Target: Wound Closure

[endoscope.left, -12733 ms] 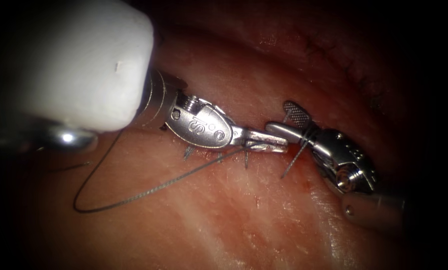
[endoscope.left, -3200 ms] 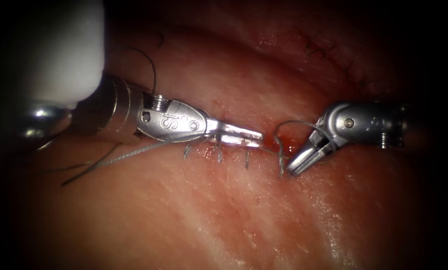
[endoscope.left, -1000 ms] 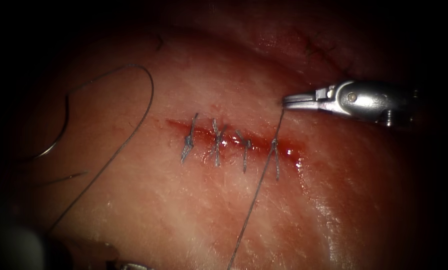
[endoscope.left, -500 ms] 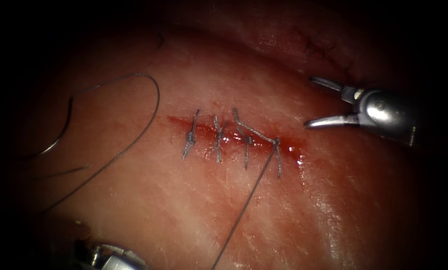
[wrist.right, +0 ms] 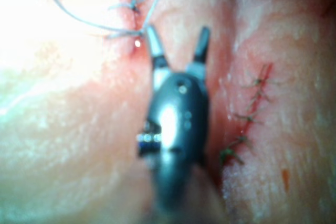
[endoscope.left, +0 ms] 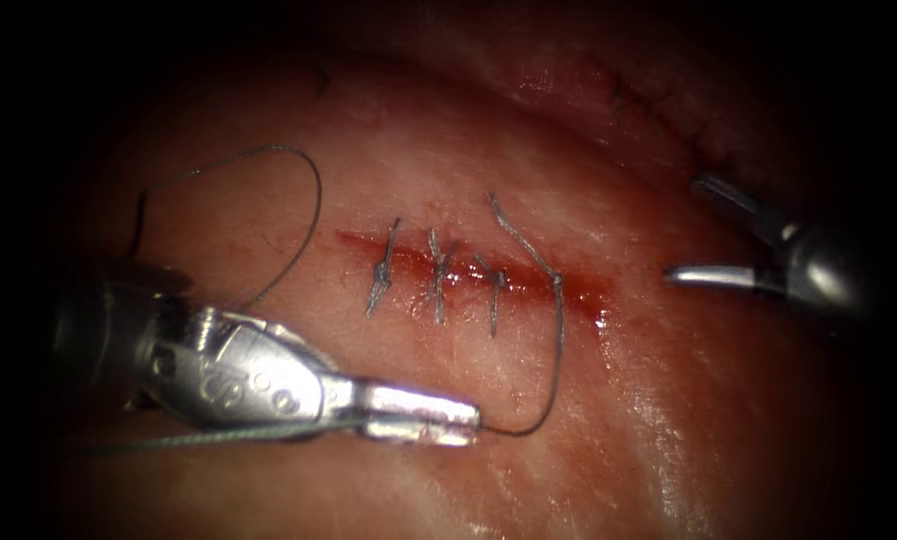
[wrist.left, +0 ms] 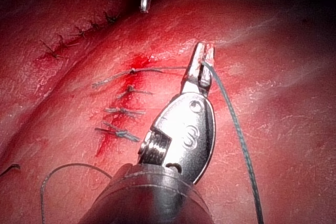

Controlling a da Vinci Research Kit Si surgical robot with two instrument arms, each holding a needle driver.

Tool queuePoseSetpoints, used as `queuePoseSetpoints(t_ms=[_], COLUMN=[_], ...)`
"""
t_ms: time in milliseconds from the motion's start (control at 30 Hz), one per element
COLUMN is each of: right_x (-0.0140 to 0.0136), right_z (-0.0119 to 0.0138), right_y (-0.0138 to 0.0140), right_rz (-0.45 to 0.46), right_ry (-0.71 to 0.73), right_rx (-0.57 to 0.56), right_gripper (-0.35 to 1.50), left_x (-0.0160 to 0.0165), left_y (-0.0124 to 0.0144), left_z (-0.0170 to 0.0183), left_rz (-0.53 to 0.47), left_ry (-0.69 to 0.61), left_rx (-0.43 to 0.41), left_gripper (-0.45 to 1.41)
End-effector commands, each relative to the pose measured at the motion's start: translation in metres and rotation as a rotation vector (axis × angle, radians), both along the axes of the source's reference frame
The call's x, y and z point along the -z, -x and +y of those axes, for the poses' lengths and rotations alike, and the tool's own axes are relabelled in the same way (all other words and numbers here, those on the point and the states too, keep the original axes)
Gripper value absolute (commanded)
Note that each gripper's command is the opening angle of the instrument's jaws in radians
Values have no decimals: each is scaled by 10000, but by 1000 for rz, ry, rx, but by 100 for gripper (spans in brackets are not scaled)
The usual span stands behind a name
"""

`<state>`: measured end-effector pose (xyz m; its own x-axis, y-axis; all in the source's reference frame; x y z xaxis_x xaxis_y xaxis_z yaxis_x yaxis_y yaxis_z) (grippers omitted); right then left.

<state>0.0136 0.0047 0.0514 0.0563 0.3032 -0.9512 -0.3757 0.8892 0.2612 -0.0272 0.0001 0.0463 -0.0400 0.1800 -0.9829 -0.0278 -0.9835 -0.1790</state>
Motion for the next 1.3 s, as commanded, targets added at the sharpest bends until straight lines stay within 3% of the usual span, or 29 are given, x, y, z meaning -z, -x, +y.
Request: queuePoseSetpoints(t_ms=[33,133,433,767,1067,1300], right_x=[-6,-15,-52,-46,-32,-31], right_z=[-11,-14,-39,-55,-64,-67], right_y=[-27,-58,-110,-118,-123,-124], right_rz=[20,14,28,76,160,242], right_ry=[5,10,20,8,14,36], right_rx=[11,37,95,139,214,218], right_gripper=[111,105,96,73,59,59], left_x=[-10,-18,-29,-43,-89,-139], left_y=[5,4,13,41,46,41], left_z=[-4,13,48,87,94,87], left_rz=[0,0,1,-43,-35,-32], left_ry=[-9,-11,-18,-5,24,54], left_rx=[1,3,14,34,43,42], left_gripper=[-45,-45,-45,-45,-45,-45])
